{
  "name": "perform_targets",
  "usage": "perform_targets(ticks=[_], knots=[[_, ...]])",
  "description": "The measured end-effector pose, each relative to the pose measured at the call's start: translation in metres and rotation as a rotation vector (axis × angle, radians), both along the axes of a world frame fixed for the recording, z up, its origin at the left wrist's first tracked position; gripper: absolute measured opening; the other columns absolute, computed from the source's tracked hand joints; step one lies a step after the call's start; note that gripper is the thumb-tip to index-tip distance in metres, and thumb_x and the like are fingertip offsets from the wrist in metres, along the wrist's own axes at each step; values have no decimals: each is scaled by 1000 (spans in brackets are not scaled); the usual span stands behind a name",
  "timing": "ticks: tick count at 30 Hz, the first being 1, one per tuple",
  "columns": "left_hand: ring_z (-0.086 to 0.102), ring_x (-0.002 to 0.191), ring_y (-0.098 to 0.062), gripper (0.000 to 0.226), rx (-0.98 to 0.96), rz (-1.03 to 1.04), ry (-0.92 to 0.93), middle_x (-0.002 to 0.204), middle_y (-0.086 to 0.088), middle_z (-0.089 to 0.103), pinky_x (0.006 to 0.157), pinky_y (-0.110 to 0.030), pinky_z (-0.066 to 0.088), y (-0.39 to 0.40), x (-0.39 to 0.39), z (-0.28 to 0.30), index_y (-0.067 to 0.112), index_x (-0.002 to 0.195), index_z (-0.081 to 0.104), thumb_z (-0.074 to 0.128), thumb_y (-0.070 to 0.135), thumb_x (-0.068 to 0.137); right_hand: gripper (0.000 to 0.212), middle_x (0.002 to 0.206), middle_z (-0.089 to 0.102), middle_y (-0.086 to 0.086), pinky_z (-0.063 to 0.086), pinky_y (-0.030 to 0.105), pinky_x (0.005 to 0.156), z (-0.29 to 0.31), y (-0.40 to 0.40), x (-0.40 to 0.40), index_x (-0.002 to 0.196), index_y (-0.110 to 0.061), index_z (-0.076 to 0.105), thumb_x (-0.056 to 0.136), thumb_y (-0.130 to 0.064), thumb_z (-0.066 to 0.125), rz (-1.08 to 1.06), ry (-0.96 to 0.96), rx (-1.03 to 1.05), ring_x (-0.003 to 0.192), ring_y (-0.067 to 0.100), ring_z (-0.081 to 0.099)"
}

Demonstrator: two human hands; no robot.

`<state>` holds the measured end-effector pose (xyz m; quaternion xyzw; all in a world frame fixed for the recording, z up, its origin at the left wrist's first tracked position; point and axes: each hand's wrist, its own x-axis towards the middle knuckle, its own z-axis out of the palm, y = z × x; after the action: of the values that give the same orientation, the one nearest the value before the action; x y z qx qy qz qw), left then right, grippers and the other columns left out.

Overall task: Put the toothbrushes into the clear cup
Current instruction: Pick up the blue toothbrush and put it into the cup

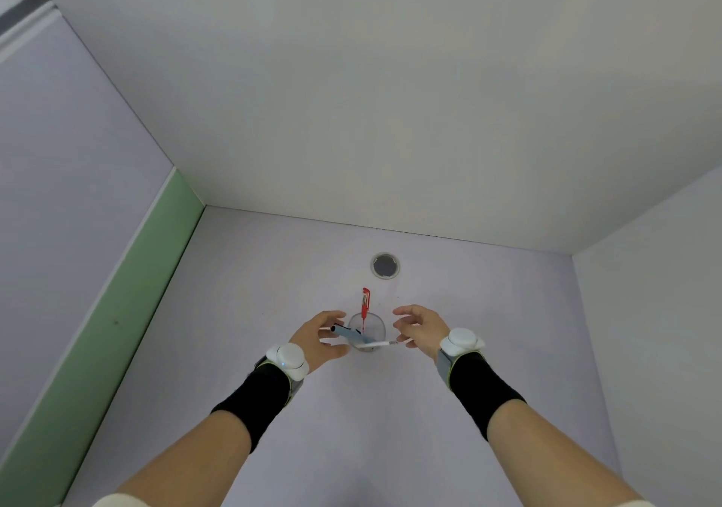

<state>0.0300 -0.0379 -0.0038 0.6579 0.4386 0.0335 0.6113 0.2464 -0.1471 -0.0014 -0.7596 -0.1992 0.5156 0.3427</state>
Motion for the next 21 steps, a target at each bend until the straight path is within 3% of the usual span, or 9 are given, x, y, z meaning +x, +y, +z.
perform_targets(ticks=[5, 10, 16, 21], knots=[[59, 111, -21, 66, -73, -26, 2, 125, -1, 57, 95, -31, 50, -2, 5, -2, 20, 132, 49, 79, 9, 75, 58, 118, 58, 2, 53, 20, 63, -8, -6, -5, 133, -21, 54, 83, 6, 63, 114, 36, -32, 89, 22, 64], [61, 102, -13, 65, -97, -31, -10, 120, 3, 56, 81, -13, 49, -4, 9, -3, 22, 131, 49, 80, 10, 75, 71, 131, 50, -3, 55, 26, 75, -17, -10, -13, 141, -28, 46, 80, 0, 69, 220, 31, -52, 90, 19, 66], [65, 109, -28, 57, -210, -4, -58, 118, -3, 62, 96, -37, 53, -5, 16, -5, 25, 121, 54, 75, -1, 76, 77, 138, 49, -1, 48, 29, 97, -18, -7, -22, 143, -29, 43, 76, -5, 73, 268, 6, 5, 122, 17, 52], [67, 99, -23, 56, -282, 31, -99, 114, -3, 64, 80, -23, 58, -6, 19, -1, 19, 123, 54, 70, -9, 78, 76, 135, 53, -2, 46, 21, 93, -16, -12, -23, 142, -23, 46, 76, -2, 75, 229, 3, 51, 120, 12, 53]])
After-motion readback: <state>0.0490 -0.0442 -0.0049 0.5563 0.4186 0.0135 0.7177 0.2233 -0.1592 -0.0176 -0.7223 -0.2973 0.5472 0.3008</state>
